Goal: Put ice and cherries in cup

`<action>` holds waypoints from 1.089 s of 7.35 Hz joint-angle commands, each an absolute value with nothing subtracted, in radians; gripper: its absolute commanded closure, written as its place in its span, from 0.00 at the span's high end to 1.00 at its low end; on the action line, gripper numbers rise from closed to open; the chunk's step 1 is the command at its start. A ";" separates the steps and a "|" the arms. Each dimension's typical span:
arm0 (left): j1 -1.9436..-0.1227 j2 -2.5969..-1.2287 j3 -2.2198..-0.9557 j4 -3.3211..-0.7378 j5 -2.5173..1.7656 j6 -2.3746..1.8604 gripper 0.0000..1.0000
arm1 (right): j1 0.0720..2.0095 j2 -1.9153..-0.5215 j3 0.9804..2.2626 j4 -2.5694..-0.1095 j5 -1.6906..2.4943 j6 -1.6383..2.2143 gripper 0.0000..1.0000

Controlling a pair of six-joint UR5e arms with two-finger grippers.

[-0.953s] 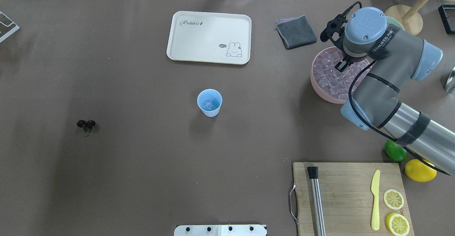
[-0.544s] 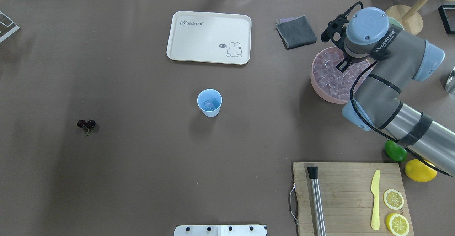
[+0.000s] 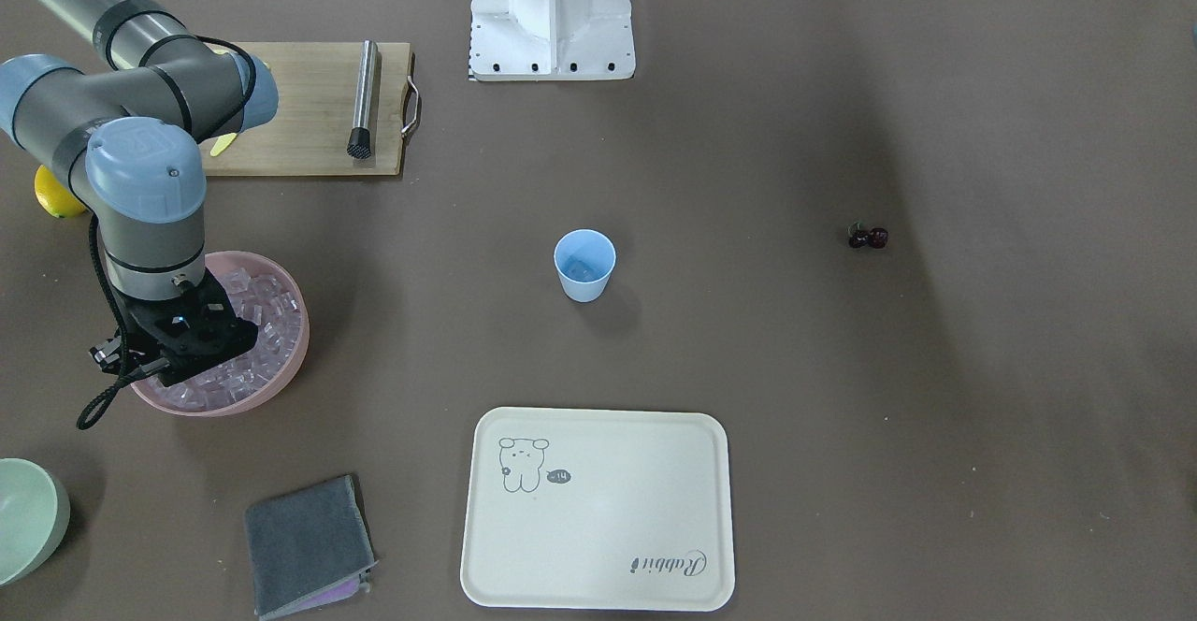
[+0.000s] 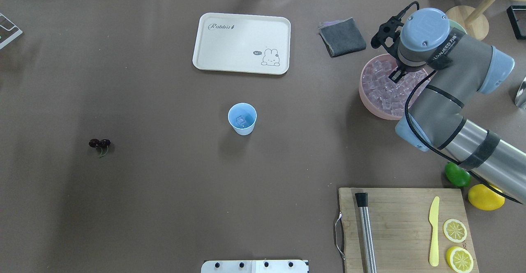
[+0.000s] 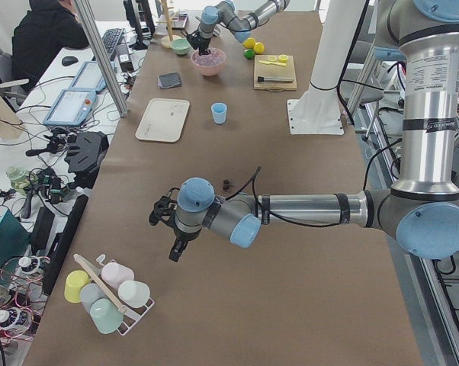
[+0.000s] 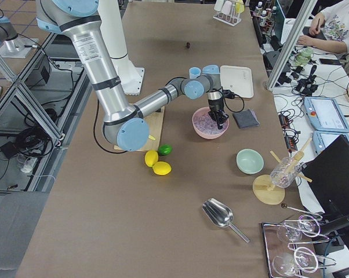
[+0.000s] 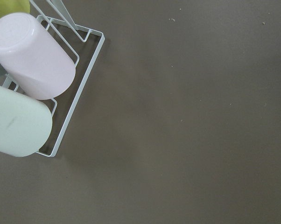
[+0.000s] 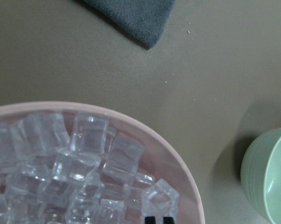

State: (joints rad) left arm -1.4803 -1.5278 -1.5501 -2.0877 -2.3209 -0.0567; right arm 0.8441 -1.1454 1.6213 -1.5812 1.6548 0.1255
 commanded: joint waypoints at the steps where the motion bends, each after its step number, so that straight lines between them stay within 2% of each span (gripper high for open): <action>1: -1.480 -1.528 -1.545 -2.088 -2.321 -0.057 0.98 | 0.845 -1.141 1.667 -1.633 1.657 0.118 0.90; 5: -1.480 -1.535 -1.471 -2.184 -2.319 -0.057 0.98 | 0.835 -1.163 1.667 -1.646 1.654 0.118 0.92; 8: -1.480 -1.534 -1.471 -2.184 -2.321 -0.057 0.98 | 0.804 -1.187 1.670 -1.646 1.600 0.123 0.92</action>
